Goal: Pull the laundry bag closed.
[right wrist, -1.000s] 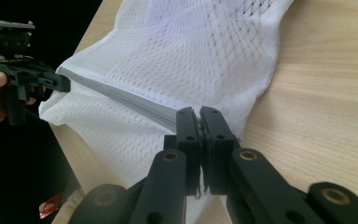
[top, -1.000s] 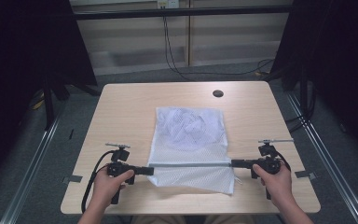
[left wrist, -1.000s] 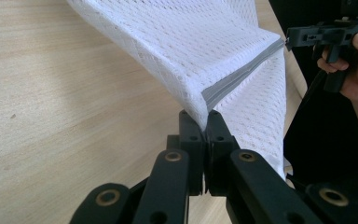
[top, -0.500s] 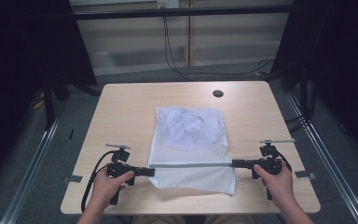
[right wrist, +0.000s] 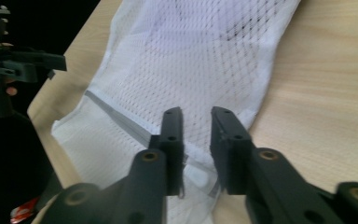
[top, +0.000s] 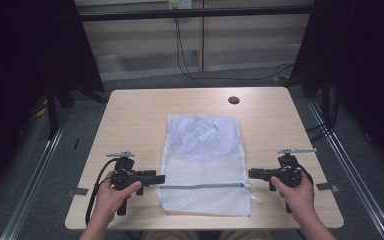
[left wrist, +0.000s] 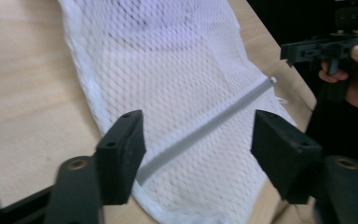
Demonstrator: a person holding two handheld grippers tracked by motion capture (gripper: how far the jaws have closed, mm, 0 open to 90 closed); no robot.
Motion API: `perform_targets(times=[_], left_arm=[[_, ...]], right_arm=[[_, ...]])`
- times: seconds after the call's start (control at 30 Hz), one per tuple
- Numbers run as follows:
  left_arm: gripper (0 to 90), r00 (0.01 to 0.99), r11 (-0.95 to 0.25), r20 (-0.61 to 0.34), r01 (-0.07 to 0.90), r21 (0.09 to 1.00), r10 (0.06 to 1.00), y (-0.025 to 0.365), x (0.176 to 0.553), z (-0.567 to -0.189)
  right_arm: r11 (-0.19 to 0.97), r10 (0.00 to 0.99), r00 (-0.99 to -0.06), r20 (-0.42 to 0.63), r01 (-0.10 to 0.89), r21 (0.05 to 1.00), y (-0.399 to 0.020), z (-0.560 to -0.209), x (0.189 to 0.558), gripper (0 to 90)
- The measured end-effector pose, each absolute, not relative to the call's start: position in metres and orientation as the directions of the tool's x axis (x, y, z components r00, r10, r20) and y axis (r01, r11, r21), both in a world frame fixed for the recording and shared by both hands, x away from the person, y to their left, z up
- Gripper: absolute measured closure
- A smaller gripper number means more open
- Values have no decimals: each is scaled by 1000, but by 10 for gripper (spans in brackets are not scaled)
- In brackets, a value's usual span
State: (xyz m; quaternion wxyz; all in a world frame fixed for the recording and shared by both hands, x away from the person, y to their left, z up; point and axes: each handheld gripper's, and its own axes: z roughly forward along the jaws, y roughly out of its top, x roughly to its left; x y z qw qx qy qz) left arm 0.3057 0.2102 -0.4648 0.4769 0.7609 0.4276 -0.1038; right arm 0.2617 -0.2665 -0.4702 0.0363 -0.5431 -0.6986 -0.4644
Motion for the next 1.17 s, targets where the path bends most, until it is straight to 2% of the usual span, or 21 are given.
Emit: perform_targets(times=[0.03,0.07,0.1,0.3,0.57,0.83,1.17], left_arm=[[273,621,-183,-548,738,649,561,210,306,-464],[273,630,-187,-527,725,663,570,210,306,-463],[217,635,-196,-492,708,678,595,209,306,-463],[157,647,-220,-408,668,711,644,209,307,-460],[98,611,-273,-410,726,631,677,209,313,-464],[79,603,-253,-381,710,657,701,217,316,-461],[61,580,-249,-315,691,678,752,228,321,-466]], right_arm=[[-18,738,-412,535,780,626,-266,-471,262,621],[-18,738,-412,535,780,626,-266,-471,262,621],[-9,752,-418,509,765,643,-266,-471,263,551],[27,788,-439,431,724,689,-265,-469,264,349],[76,824,-449,346,691,719,-265,-468,265,246],[116,862,-432,266,679,725,-271,-471,266,186],[144,877,-427,220,670,728,-276,-476,268,140]])
